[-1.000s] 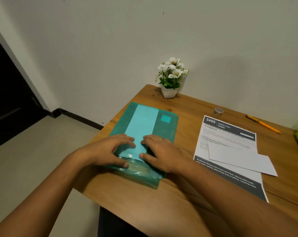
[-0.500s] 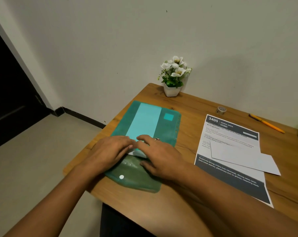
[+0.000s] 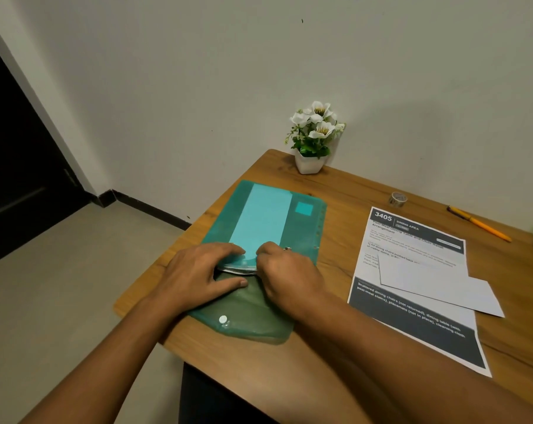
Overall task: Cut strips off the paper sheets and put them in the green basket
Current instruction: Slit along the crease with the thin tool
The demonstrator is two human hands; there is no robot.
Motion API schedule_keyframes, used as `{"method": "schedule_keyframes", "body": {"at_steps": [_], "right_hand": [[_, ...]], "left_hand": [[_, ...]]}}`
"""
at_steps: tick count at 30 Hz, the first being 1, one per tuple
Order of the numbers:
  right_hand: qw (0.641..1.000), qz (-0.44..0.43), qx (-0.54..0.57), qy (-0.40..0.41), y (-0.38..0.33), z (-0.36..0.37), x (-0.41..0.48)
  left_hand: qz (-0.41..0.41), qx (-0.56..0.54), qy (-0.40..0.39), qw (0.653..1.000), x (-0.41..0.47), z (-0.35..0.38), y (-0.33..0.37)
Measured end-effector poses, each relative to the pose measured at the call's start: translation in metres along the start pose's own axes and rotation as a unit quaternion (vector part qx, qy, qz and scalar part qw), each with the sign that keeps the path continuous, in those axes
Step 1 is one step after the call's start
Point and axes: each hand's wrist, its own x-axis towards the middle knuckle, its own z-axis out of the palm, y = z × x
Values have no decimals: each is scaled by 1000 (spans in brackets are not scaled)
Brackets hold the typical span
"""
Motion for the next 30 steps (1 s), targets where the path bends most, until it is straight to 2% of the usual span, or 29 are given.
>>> {"method": "schedule_keyframes", "body": {"at_steps": [4,8,13,15,18,20,24,30], "right_hand": [[994,11,107,25,5,-1,-4],[969,15,246,24,13,-11,-7],[903,66,421,61,16,-22,-12],[913,61,401,47,19,-19,-14],[969,29,246,-6,23,-11,-21],[982,11,188,-8,22,-8,-24],[969,27,243,32,13,-21,-23],[904,60,412,93,0,-56,-15]], "left_hand": [[-2,-14,7,1000,3,0,-3],[6,-24,1,1000,4,2,-5],[-22,-48,3,999,5,-2,-1],[-26,-51,5,998,6,-3,0],[-18,-42,-2,999,6,-3,-2],[-14,-33,-8,999,6,-3,-3],[-22,-36,-16,999,6,-6,0],[-29,-38,-44,998,10,-14,7]]}}
